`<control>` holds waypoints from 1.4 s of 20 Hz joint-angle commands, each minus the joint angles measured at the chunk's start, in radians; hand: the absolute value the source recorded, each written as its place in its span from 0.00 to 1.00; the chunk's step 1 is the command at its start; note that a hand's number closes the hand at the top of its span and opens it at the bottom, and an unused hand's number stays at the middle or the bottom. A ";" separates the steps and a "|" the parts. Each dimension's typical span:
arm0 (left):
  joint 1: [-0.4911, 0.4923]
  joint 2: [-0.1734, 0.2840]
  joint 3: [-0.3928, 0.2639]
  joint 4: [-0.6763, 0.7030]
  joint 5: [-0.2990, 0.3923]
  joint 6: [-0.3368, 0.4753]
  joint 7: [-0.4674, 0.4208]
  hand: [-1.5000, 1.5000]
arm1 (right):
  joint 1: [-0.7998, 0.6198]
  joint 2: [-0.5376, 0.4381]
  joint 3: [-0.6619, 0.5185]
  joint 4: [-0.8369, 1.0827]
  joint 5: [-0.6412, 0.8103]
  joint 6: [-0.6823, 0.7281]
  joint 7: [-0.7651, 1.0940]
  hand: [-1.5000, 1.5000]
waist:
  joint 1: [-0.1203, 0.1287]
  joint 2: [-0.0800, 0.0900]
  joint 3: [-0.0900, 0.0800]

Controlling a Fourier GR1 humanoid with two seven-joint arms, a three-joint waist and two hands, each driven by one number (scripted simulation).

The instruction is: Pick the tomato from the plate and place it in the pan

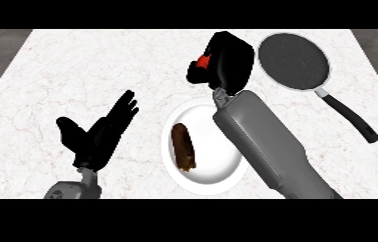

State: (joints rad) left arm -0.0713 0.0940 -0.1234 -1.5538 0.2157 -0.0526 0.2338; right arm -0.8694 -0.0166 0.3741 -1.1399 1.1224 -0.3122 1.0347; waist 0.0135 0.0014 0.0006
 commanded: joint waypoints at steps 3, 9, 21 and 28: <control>0.030 0.007 0.000 -0.049 -0.001 0.002 0.018 0.50 | 0.057 0.009 -0.142 0.040 -0.024 -0.252 -0.053 1.00 | 0.002 0.002 0.000; -0.018 0.004 0.032 0.033 0.017 -0.030 -0.011 0.50 | 0.074 -0.114 -0.242 0.243 -0.046 -0.330 -0.262 1.00 | -0.002 0.006 0.000; -0.015 -0.017 -0.010 -0.038 0.002 -0.018 0.048 0.50 | -0.008 -0.274 -0.440 0.647 -0.034 -0.681 -0.434 1.00 | 0.032 0.019 0.002; -0.008 -0.028 -0.022 -0.018 -0.013 -0.035 -0.005 0.50 | -0.072 -0.372 -0.569 0.765 -0.176 -0.700 -0.628 1.00 | 0.056 0.027 0.004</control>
State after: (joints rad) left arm -0.0974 0.0734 -0.1240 -1.5565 0.2075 -0.0732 0.2440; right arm -0.9023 -0.3291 -0.1333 -0.4418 1.0053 -0.9773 0.4743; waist 0.0525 0.0240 0.0034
